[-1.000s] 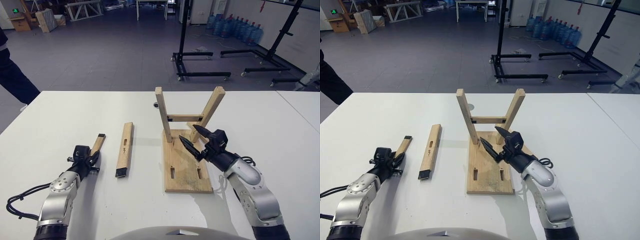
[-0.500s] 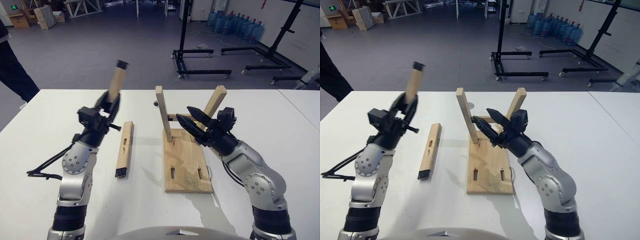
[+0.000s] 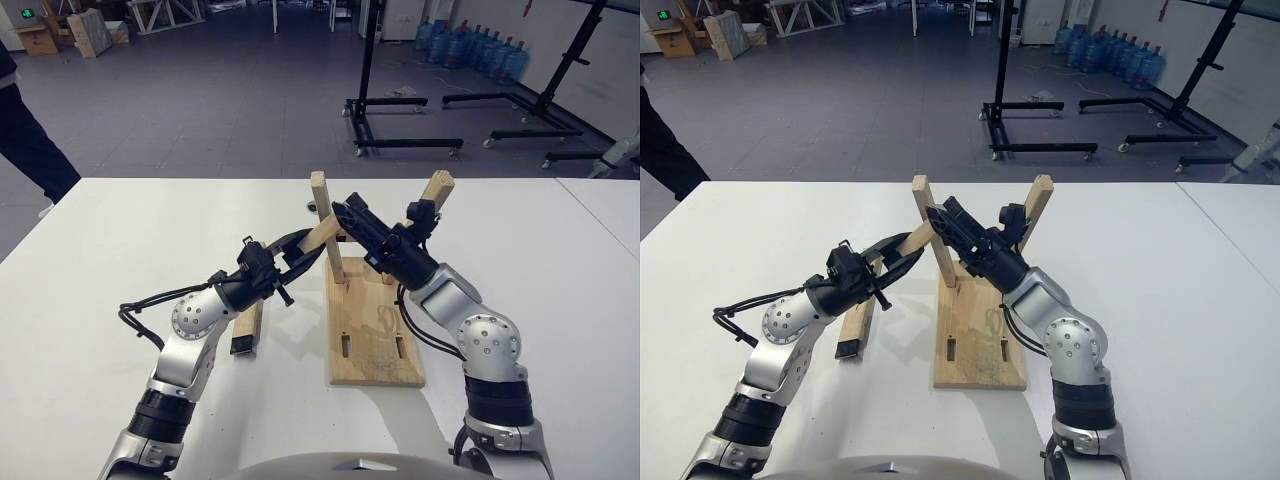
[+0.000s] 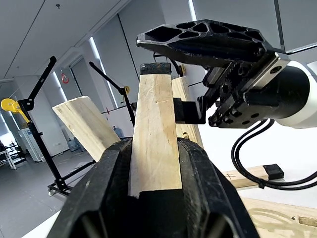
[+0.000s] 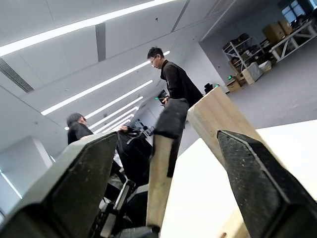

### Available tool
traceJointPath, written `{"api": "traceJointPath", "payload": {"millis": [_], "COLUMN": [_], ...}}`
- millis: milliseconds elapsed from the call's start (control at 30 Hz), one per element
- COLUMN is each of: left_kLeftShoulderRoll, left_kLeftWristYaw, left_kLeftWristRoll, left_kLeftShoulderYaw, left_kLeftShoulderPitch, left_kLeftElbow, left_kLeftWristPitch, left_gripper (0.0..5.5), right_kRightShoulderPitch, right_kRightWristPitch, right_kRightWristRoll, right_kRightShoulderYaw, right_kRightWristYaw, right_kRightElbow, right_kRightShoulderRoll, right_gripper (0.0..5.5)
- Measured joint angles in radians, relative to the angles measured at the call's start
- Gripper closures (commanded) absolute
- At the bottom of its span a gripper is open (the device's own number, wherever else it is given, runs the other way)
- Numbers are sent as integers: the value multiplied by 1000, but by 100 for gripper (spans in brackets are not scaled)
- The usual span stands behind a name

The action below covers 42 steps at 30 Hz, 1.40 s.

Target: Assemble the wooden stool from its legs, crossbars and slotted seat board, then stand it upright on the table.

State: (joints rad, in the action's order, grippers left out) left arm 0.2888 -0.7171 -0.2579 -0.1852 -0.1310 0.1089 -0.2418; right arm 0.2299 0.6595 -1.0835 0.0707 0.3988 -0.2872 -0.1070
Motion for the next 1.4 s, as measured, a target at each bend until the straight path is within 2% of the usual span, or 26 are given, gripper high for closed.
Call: {"api": "traceJointPath", "payload": {"millis": [167, 600, 800, 833, 1000, 1167, 1300, 1400], "left_kLeftShoulderRoll": [0, -7, -18, -20, -11, 0, 11, 9], "left_kLeftWristYaw": [-5, 13, 34, 34, 92, 110, 127, 180], "left_kLeftWristRoll": [12, 72, 124, 124, 130, 128, 128, 130], "left_kLeftShoulderYaw": [-3, -2, -5, -6, 14, 37, 58, 94], "left_kLeftShoulderPitch": [0, -19, -34, -34, -16, 40, 85, 121], "left_kLeftElbow": [-5, -34, -55, -55, -99, -96, -83, -74], "left_kLeftWristPitch": [-6, -80, -95, -81, 63, 91, 98, 101], "left_gripper": [422, 422, 422, 386, 308, 233, 230, 230], "right_kRightShoulderPitch": [0, -1, -2, -2, -1, -11, -122, -312], "right_kRightWristPitch": [16, 50, 47, 45, 5, -9, 13, 38], "right_kRightWristRoll": [-45, -94, -91, -83, -55, -79, -95, -35], "right_kRightShoulderYaw": [10, 23, 29, 29, 30, 105, 171, 219], "right_kRightWristYaw": [-24, -76, -89, -89, -62, -91, -139, -83], "right_kRightElbow": [4, 6, 16, 19, -17, -89, -245, -269], "right_kRightShoulderRoll": [36, 49, 54, 54, 51, 8, -103, -237], "right_gripper": [301, 504, 510, 510, 510, 510, 510, 510]}}
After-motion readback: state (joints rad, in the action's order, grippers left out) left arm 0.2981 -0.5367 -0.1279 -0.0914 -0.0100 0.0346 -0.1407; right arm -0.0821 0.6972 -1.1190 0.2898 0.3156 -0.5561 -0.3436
